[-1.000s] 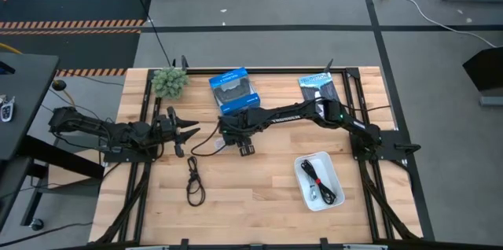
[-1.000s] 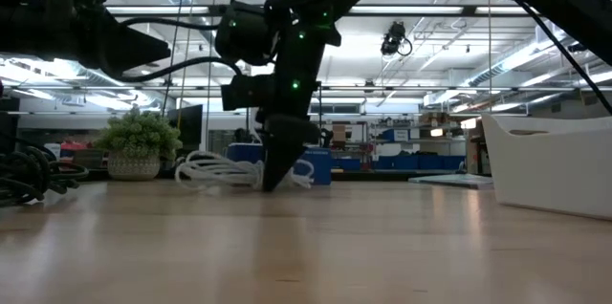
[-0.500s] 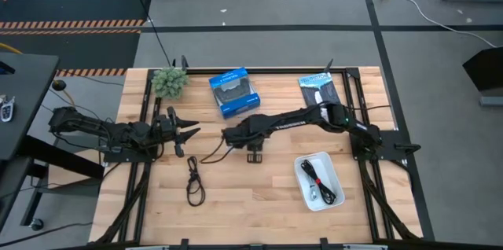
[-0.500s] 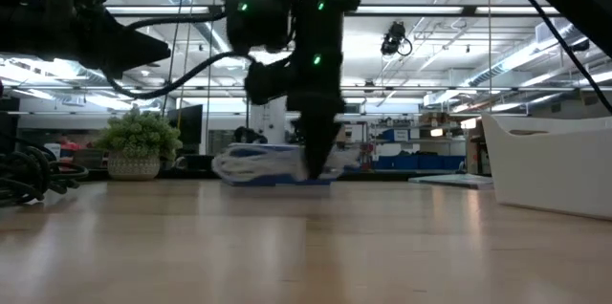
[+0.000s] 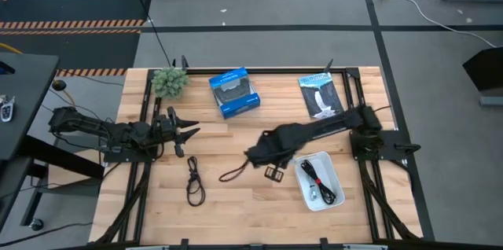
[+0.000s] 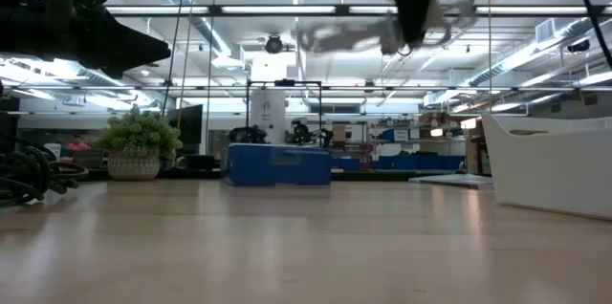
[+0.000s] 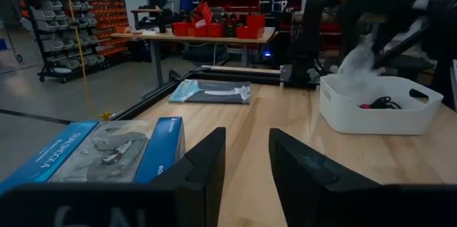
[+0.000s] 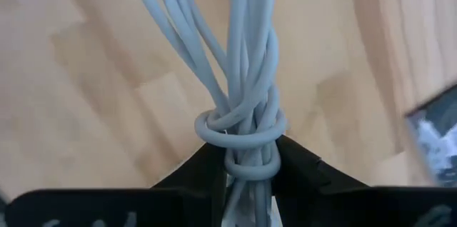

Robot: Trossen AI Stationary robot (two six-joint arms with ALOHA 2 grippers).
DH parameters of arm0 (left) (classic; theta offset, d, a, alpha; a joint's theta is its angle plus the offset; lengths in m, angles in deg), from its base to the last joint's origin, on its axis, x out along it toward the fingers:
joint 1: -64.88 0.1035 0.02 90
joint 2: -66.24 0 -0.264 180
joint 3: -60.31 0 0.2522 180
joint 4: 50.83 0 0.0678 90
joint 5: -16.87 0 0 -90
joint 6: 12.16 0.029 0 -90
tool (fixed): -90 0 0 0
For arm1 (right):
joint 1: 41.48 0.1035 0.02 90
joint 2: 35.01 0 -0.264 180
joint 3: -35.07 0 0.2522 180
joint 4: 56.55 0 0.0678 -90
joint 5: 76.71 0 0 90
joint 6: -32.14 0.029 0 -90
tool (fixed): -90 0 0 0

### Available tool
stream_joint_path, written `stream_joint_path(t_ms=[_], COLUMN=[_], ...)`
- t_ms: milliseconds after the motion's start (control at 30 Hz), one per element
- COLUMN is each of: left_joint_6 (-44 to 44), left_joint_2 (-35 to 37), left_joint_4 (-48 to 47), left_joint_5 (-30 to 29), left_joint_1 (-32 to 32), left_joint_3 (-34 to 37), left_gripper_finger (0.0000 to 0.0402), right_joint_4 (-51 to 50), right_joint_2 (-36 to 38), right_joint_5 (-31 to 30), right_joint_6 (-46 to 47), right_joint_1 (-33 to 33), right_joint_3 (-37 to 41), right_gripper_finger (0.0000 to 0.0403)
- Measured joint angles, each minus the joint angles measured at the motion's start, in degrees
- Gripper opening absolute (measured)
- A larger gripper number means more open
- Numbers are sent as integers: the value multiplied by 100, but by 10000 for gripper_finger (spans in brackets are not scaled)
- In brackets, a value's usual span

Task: Pick and place USB-C Cables
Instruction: Put the white charger cable into the white bin

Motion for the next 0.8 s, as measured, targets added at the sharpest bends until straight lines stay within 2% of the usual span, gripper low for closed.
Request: stream_joint_path(t_ms=[133,367,600,800], left_joint_6=[0,0,0,0], left_joint_2=[0,2,1,2], left_joint_4=[4,7,7,8], left_joint_5=[1,1,1,1], left_joint_1=[0,-1,0,0], left_joint_3=[1,-1,-1,-1], left_gripper_finger=[117,117,117,117], right_joint_4=[-14,77,1217,1902], right_joint_2=[398,948,1491,1794], right_joint_5=[-142,-80,711,1144], right_joint_6=[686,2243,4140,5749], right_joint_1=[438,1139,1591,1863], right_joint_3=[224,1405,3003,3997], right_gripper_finger=[96,94,94,93])
